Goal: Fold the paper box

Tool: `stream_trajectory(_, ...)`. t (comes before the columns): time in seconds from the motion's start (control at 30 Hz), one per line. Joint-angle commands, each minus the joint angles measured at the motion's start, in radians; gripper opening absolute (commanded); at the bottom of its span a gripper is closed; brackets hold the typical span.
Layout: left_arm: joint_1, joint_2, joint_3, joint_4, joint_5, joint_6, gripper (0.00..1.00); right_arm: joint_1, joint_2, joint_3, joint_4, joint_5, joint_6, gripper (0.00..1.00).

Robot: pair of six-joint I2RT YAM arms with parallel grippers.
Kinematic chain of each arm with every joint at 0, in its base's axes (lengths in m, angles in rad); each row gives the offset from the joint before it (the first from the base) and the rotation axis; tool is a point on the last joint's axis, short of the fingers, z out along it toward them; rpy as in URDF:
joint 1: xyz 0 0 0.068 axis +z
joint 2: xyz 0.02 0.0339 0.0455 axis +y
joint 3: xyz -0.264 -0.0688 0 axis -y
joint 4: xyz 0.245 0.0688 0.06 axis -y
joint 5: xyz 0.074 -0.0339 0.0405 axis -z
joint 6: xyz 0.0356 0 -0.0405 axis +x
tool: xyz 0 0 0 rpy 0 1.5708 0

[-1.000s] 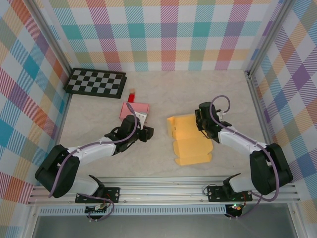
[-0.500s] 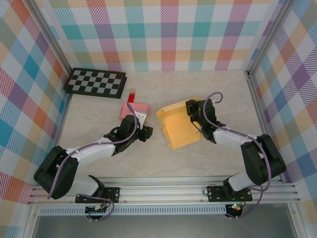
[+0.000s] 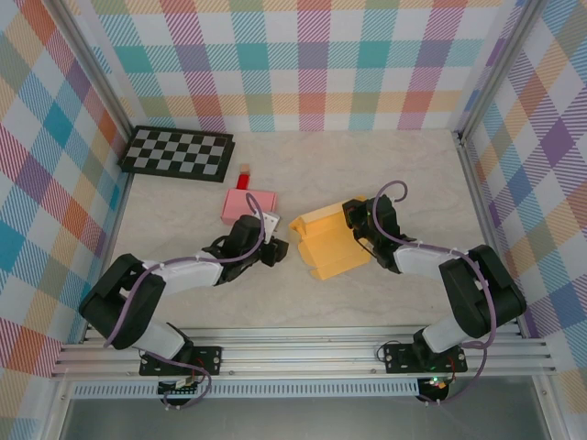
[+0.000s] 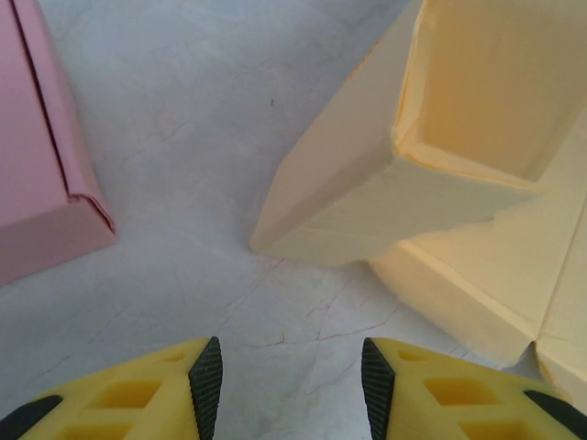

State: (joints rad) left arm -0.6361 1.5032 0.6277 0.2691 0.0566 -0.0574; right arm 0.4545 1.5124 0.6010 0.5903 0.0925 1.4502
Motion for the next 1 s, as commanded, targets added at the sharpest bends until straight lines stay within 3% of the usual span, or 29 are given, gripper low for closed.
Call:
stream_trajectory(0.0,-0.007,0.043,0.055,0.036,0.038,0.034,0.46,0.006,-0.01,-0.009,-0.05,0.009,-0.015,0.0)
stream_trajectory(0.23,-0.007,0.141,0.152,-0.032,0.038,0.115,0.46,0.006,-0.024,0.104,-0.281,0.015,-0.036,0.0)
stream_trajectory(0.37,0.017,0.106,0.14,-0.057,0.024,0.161,0.46,0.0,-0.017,0.174,-0.395,0.008,-0.07,0.0)
stream_trajectory(0.67,0.101,0.099,0.142,-0.038,0.253,0.156,0.44,-0.024,0.059,0.277,-0.479,-0.045,-0.128,0.0)
stream_trajectory(0.8,0.105,0.132,0.163,-0.036,0.342,0.144,0.43,-0.021,0.067,0.235,-0.371,0.008,-0.208,0.0)
stream_trajectory(0.97,0.104,0.168,0.165,-0.015,0.398,0.113,0.41,-0.022,0.106,0.155,-0.162,-0.027,-0.222,0.0)
